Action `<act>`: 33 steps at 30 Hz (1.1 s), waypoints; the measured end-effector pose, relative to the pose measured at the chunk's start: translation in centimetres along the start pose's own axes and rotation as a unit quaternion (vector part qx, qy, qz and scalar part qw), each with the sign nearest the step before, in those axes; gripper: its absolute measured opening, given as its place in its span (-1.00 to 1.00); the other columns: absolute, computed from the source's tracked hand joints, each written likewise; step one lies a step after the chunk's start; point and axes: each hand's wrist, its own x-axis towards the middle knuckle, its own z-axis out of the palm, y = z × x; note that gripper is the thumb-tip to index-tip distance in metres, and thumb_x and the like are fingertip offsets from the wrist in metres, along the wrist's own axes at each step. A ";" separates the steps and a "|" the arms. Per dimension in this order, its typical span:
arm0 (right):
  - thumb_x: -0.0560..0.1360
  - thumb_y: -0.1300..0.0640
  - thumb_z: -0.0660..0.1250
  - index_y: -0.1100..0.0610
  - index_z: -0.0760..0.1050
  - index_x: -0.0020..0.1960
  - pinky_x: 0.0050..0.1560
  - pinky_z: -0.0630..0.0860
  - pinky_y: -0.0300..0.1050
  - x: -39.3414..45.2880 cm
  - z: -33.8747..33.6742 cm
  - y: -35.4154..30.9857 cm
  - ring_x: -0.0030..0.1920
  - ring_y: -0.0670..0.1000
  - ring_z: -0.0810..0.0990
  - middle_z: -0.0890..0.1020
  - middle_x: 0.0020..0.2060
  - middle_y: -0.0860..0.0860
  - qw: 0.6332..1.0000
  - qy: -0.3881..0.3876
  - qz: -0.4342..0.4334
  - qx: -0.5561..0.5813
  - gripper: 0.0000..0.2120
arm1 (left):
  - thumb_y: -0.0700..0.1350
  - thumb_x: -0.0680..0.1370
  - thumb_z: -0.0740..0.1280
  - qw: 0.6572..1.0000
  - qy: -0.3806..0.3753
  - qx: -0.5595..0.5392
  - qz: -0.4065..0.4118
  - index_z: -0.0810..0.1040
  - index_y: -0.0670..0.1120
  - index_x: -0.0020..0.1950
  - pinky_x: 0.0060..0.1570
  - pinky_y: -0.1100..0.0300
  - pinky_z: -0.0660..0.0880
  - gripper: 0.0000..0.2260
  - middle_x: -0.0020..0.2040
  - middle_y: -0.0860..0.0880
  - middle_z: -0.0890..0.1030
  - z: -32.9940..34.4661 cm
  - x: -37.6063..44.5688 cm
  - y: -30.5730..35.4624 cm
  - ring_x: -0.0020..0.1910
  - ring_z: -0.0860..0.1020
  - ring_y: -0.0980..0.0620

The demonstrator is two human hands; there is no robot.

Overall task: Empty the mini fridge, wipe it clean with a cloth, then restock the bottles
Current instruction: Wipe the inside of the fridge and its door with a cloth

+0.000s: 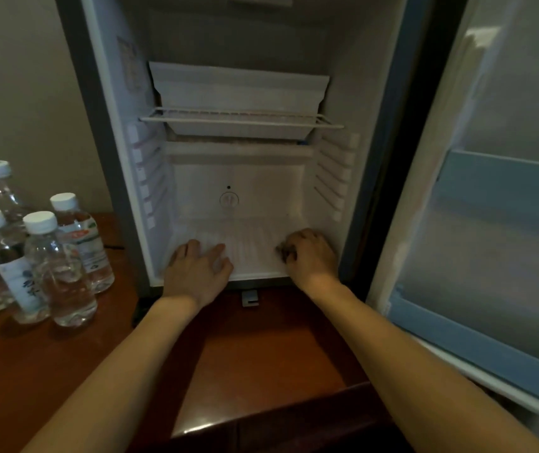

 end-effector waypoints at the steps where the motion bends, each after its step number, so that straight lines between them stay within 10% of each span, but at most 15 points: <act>1: 0.59 0.08 0.21 0.02 0.59 0.20 0.29 0.43 -0.03 -0.5 0.0 0.1 0.28 0.09 0.42 0.49 0.28 0.01 1.000 -0.003 -0.002 -0.002 -0.74 | 0.25 0.64 0.02 1.000 -0.002 0.002 -0.002 0.22 0.21 0.59 0.47 0.03 0.20 -0.50 0.49 -0.11 0.27 -0.1 0.0 0.0 0.46 0.25 -0.13; 20: 0.52 0.07 0.32 0.11 0.65 0.10 0.15 0.54 0.03 12.9 4.6 -1.0 0.14 0.21 0.57 0.61 0.12 0.14 0.999 0.001 0.028 -0.032 -0.77 | 0.31 0.47 -0.21 0.996 0.084 0.030 0.013 0.36 0.17 0.54 0.46 0.03 0.20 -0.27 0.46 -0.13 0.36 1.6 0.4 -0.6 0.43 0.32 -0.13; 33: 0.59 0.04 0.27 0.00 0.61 -0.05 0.10 0.52 -0.08 2.3 1.3 0.0 0.12 0.08 0.52 0.57 0.08 0.01 1.000 0.021 -0.007 0.003 -0.86 | 0.23 0.66 0.02 1.000 0.024 0.013 0.010 0.22 0.18 0.60 0.53 0.04 0.11 -0.50 0.52 -0.12 0.27 0.8 0.5 -0.5 0.48 0.22 -0.12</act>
